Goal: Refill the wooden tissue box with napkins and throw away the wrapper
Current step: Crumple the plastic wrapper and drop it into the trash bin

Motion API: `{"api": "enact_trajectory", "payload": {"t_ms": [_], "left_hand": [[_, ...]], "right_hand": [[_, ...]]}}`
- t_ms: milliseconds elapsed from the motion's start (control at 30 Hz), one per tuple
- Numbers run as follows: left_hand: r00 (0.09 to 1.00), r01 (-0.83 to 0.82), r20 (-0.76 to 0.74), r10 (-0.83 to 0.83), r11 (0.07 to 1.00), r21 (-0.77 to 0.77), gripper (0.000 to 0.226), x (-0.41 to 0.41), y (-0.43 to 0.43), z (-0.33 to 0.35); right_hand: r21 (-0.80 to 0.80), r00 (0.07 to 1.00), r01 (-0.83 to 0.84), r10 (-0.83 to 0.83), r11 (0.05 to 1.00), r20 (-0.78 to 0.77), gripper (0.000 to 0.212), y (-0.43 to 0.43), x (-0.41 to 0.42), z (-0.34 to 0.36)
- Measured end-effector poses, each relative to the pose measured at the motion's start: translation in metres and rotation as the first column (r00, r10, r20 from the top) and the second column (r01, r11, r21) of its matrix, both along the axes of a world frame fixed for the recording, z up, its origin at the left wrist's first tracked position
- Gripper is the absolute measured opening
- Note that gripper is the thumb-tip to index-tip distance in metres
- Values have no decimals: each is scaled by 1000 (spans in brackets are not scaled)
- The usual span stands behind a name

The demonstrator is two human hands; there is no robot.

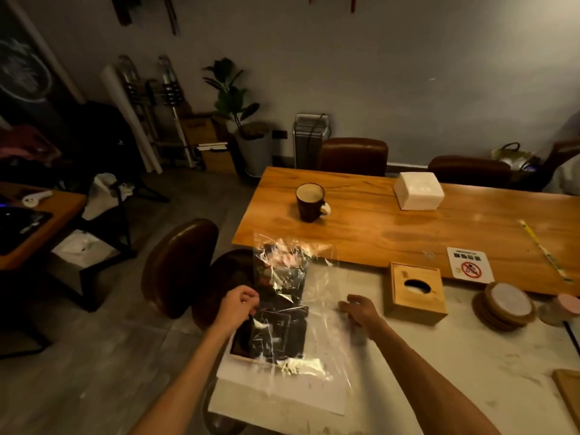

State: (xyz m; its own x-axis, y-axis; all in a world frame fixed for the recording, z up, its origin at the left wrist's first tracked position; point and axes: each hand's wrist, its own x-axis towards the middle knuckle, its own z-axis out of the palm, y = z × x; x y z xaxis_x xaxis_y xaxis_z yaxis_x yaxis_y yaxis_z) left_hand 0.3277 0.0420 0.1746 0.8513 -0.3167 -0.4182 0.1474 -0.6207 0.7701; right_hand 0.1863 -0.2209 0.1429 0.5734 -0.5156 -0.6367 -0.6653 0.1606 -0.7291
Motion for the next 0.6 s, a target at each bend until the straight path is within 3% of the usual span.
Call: {"api": "enact_trajectory", "payload": {"t_ms": [133, 300, 400, 600], "left_hand": [[999, 38, -7, -38, 996, -82, 11, 10, 5, -5], [996, 88, 28, -85, 979, -185, 8, 8, 11, 6], [998, 56, -15, -63, 956, -287, 4, 3, 14, 25], [1000, 5, 0, -6, 906, -422, 26, -10, 64, 88]], "right_hand": [[-24, 997, 77, -77, 997, 1, 31, -1, 5, 0], [92, 956, 108, -129, 990, 263, 22, -16, -14, 21], [181, 936, -51, -16, 982, 353, 23, -22, -23, 42], [173, 859, -376, 273, 910, 433, 33, -12, -9, 107]]}}
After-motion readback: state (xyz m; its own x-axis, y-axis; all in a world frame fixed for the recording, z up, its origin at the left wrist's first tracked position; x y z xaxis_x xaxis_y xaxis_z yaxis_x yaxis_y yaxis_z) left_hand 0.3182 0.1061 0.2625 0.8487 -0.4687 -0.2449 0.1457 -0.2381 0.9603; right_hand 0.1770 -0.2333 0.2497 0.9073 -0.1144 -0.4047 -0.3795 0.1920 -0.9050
